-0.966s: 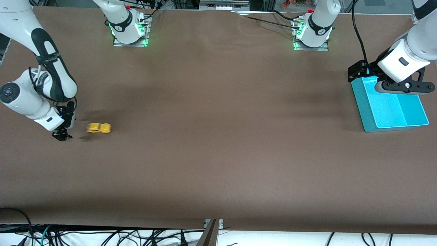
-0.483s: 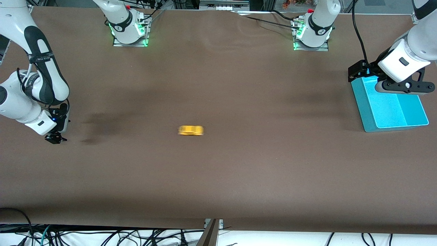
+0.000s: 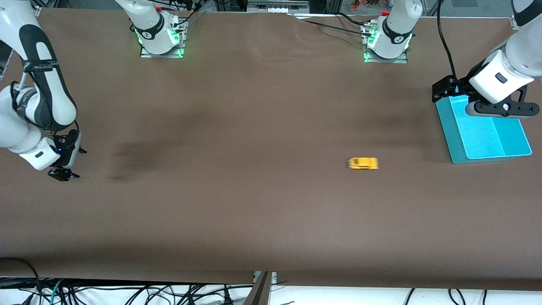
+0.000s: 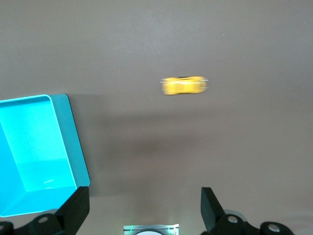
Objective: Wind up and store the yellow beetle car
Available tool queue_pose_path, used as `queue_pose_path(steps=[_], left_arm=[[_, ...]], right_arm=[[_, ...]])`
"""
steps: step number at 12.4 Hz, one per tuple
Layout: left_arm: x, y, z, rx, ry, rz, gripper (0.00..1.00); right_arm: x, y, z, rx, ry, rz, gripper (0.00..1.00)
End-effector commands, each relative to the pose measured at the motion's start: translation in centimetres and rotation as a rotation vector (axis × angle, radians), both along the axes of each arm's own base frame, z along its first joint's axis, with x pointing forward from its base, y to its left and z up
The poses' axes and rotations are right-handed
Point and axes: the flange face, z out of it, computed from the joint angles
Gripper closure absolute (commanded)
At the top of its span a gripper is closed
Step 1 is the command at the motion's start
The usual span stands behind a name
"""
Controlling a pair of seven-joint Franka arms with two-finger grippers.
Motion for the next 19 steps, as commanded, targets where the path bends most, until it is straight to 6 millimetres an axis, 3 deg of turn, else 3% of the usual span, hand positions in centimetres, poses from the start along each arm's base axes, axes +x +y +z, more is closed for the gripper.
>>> queue_pose_path(steps=[1,4,6,8,9,12,14,16,19], left_arm=[[0.2,0.4,-0.4,0.001,0.013,-0.023,0.0],[0.9,0.2,-1.4,0.003,0.03,-0.032,0.0],[1.2,0.1,-2.5,0.001,0.047,-0.032,0.0],[1.3,0.6,-2.9,-0.004,0.052,-0.047,0.0],[1.9,1.1,-4.1,-0.008,0.064,-0.061,0.0],[3.5,1.9,-8.0,-0.012,0.1,-0.051,0.0],[4.6,2.9,-11.9,-0.016,0.078,-0.032,0.0],[2.8,3.5,-17.7,-0.016,0.061,-0.029,0.0],[0.3,4.5,-22.1,-0.021,-0.019,-0.131,0.0]], right_arm=[[1.2,0.6,3.5,0.032,0.001,-0.113,0.0],[1.4,1.7,6.6,0.049,0.016,-0.26,0.0],[1.5,2.5,7.7,0.057,0.037,-0.348,0.0],[1.8,2.7,9.2,0.063,0.048,-0.434,0.0],[2.0,3.1,10.2,0.065,0.054,-0.485,0.0],[2.7,4.3,12.6,0.071,0.085,-0.658,0.0],[3.1,6.3,14.2,0.07,0.116,-0.783,0.0],[3.1,8.1,15.7,0.057,0.162,-0.931,0.0],[3.3,11.0,17.7,0.028,0.197,-1.112,0.0]])
